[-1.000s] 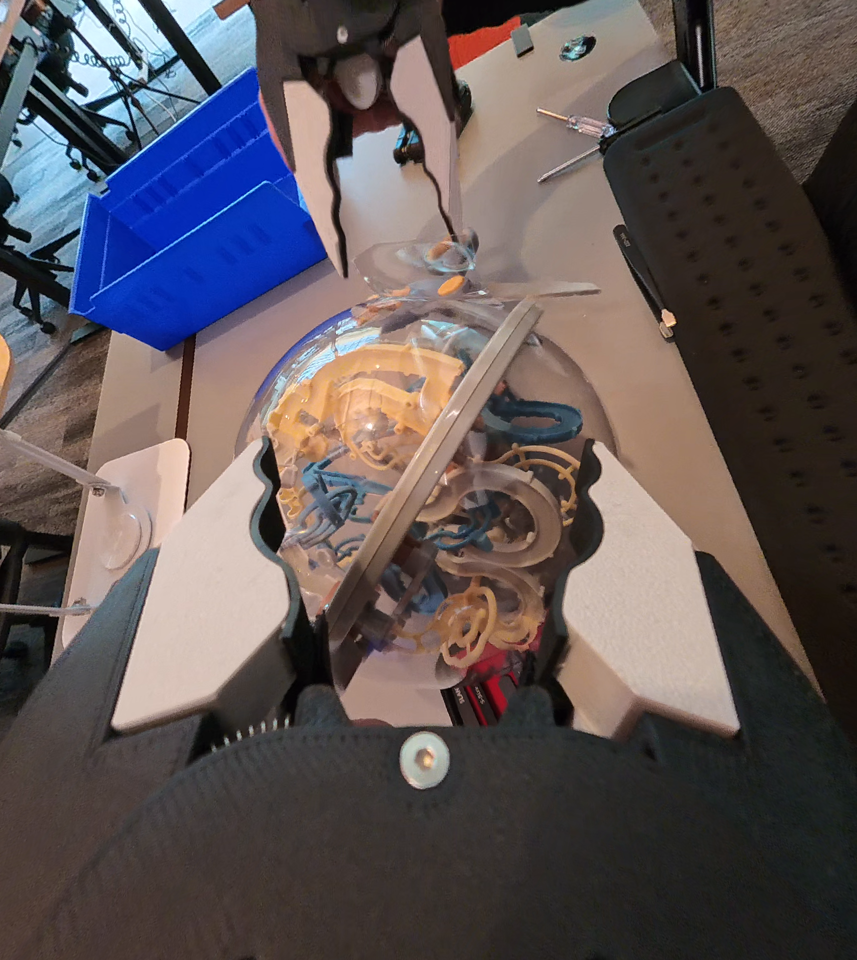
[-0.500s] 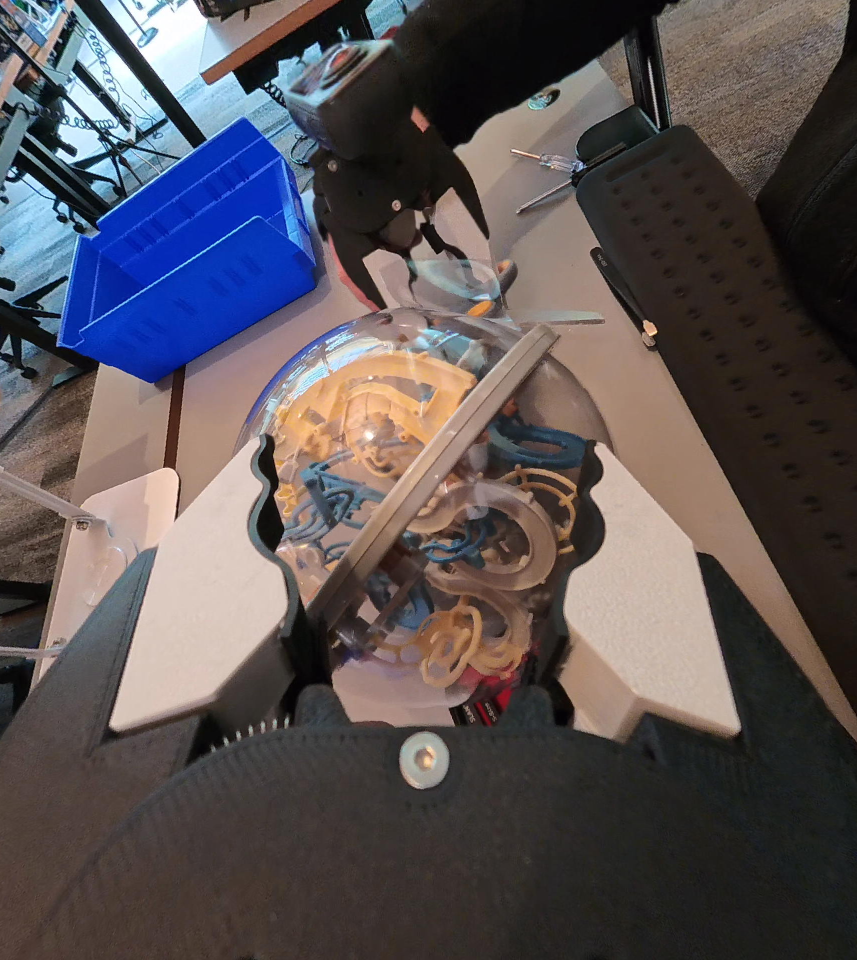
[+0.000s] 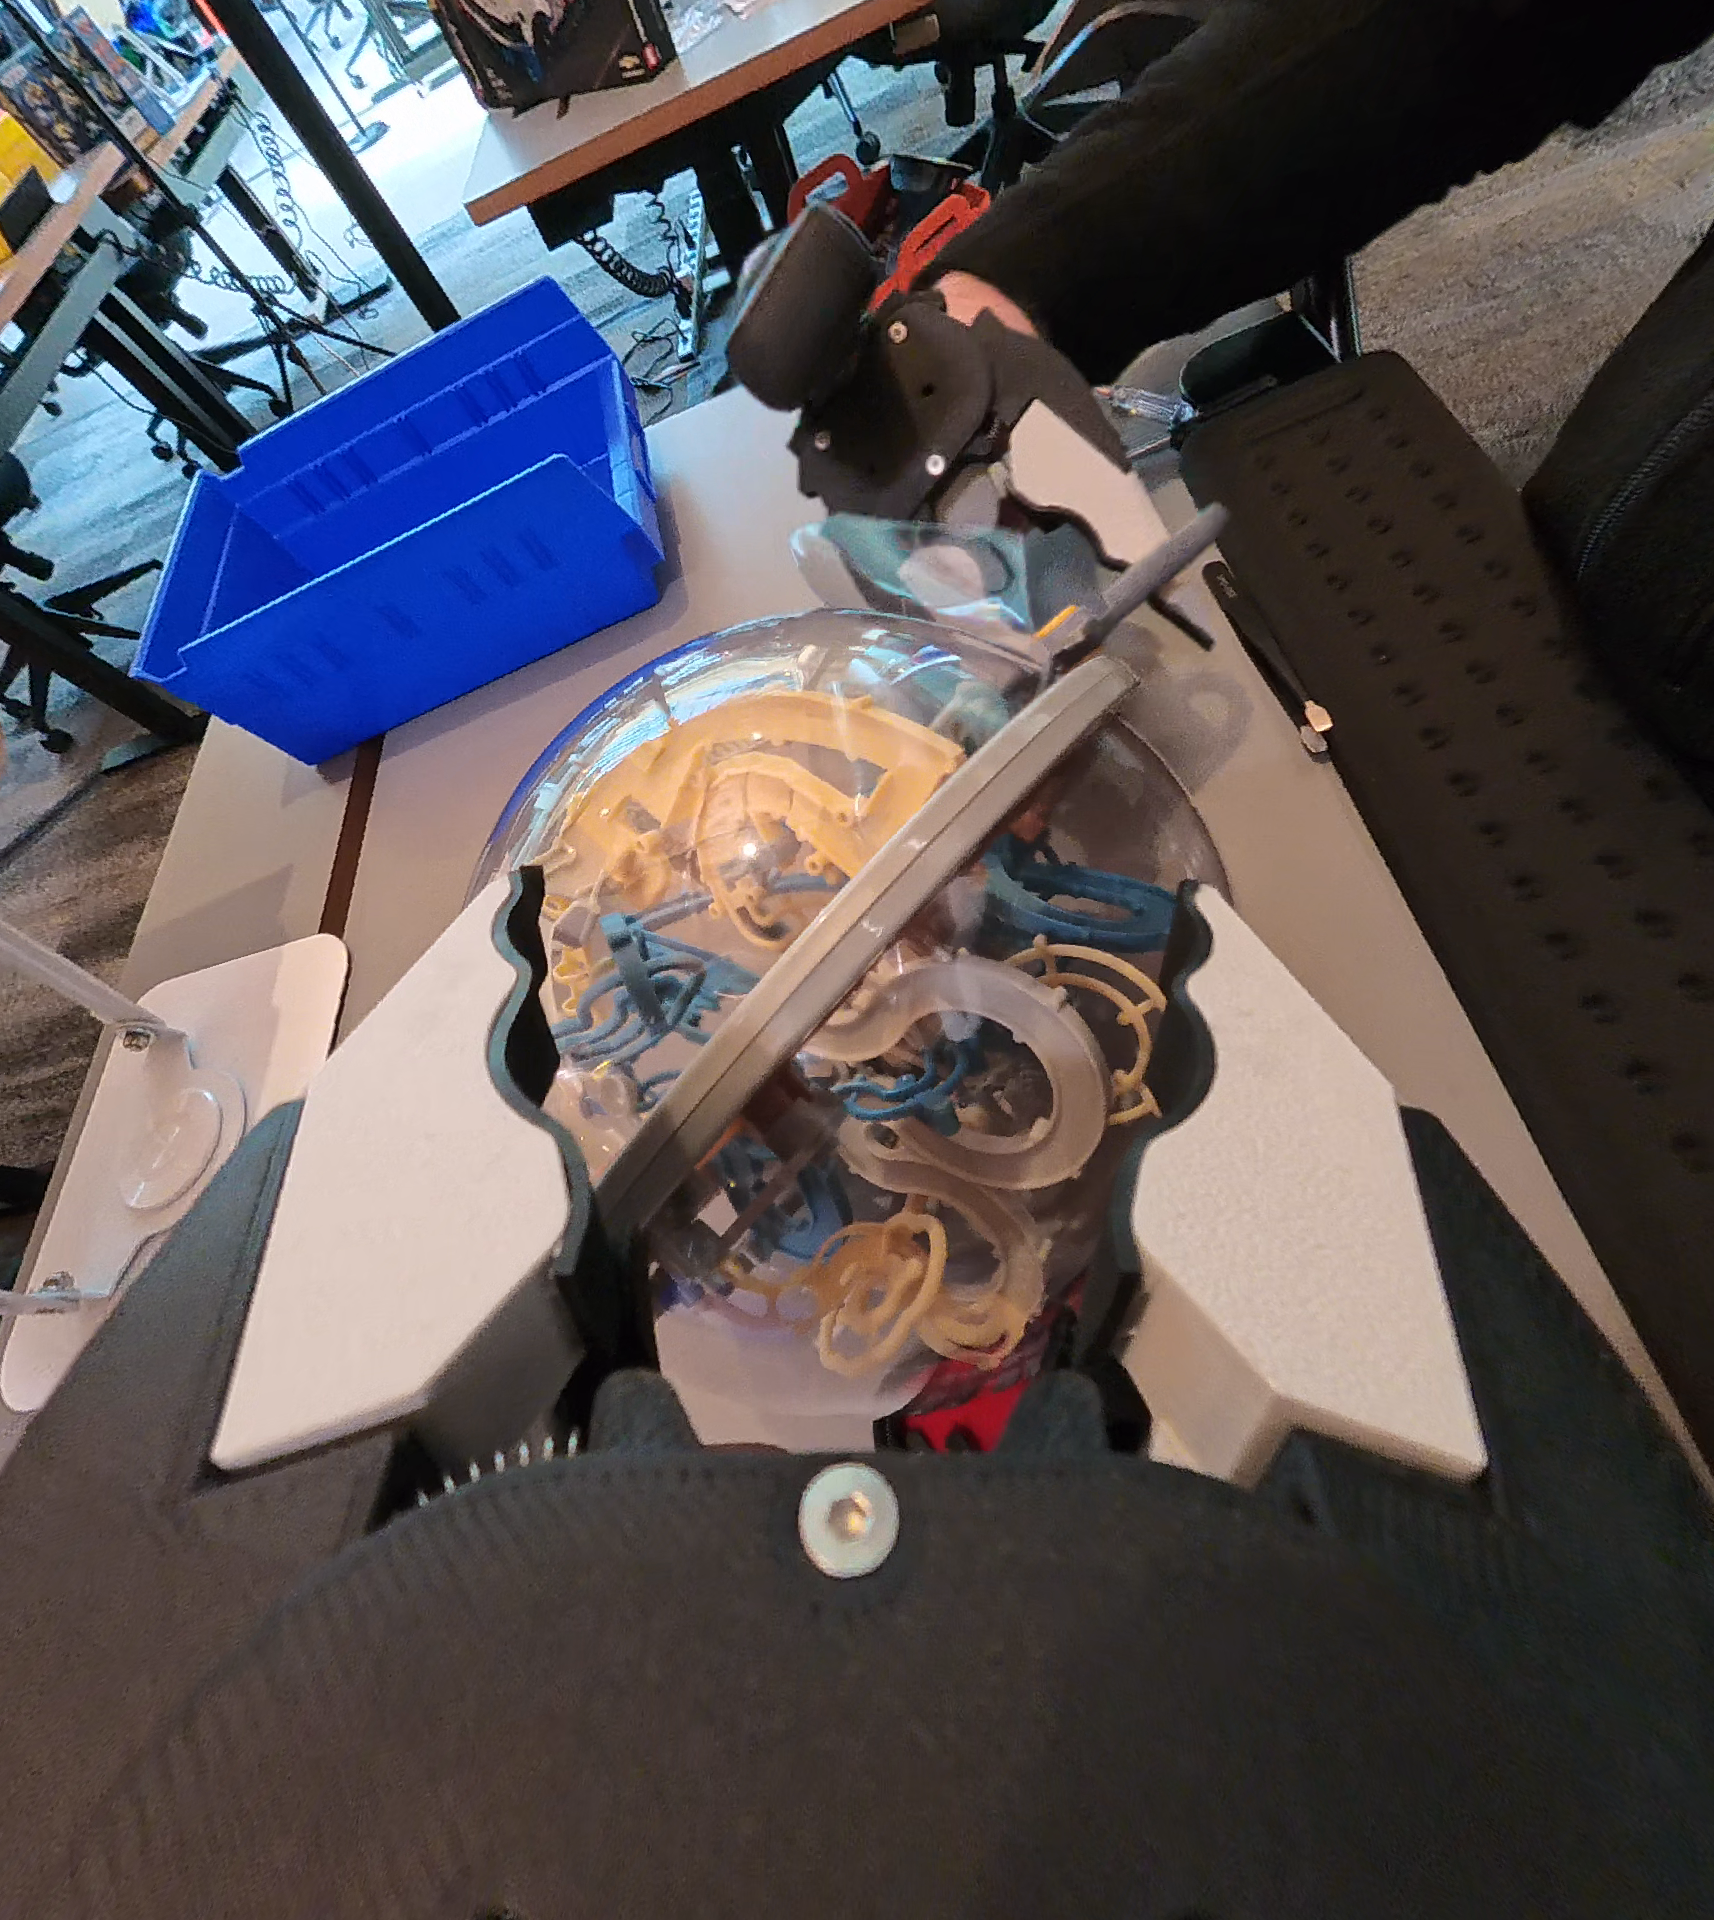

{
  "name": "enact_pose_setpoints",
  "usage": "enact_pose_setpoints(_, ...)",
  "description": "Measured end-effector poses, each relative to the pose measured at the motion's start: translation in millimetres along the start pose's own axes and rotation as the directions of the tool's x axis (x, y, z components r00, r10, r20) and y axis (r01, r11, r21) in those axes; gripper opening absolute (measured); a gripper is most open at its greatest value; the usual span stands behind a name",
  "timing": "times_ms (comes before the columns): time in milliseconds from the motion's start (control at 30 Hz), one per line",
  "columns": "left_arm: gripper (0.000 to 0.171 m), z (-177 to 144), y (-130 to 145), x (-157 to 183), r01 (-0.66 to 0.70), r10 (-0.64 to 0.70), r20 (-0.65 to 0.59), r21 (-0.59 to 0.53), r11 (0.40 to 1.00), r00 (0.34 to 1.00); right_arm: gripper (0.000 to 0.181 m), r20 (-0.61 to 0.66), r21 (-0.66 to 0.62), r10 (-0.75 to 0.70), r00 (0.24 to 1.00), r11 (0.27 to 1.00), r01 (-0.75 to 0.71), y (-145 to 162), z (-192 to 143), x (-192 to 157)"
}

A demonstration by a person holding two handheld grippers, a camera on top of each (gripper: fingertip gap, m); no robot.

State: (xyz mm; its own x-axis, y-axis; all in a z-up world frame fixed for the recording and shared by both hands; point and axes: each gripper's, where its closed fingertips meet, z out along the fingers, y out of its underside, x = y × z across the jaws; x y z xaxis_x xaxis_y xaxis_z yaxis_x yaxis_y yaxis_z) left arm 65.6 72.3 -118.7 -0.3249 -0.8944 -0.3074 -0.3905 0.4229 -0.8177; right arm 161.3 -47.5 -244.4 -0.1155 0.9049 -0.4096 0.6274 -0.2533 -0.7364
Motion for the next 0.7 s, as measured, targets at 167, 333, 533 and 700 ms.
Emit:
enact_pose_setpoints(167, 0.116, 5, -4, 5, -0.024, 0.024, 0.016, 0.004, 1.0, 1.0, 0.044, -0.048, -0.016, 0.077, 0.996, 0.997, -0.078, -2, 16, -6)
enact_pose_setpoints(333, 0.114, 4, -4, 4, -0.025, 0.026, 0.02, -0.006, 1.0, 0.999, 0.044, -0.088, -0.043, 0.078, 0.993, 0.996, -0.082, -6, 12, -5)
enact_pose_setpoints(533, 0.116, 8, -5, 1, -0.029, 0.029, 0.017, -0.028, 0.999, 0.999, 0.043, -0.104, -0.216, -0.029, 0.994, 0.976, 0.006, 2, -4, 10)
enact_pose_setpoints(700, 0.116, 9, -6, 3, -0.048, 0.048, 0.021, -0.028, 0.998, 0.999, 0.041, -0.071, -0.157, -0.043, 0.997, 0.987, 0.031, 2, 5, 9)
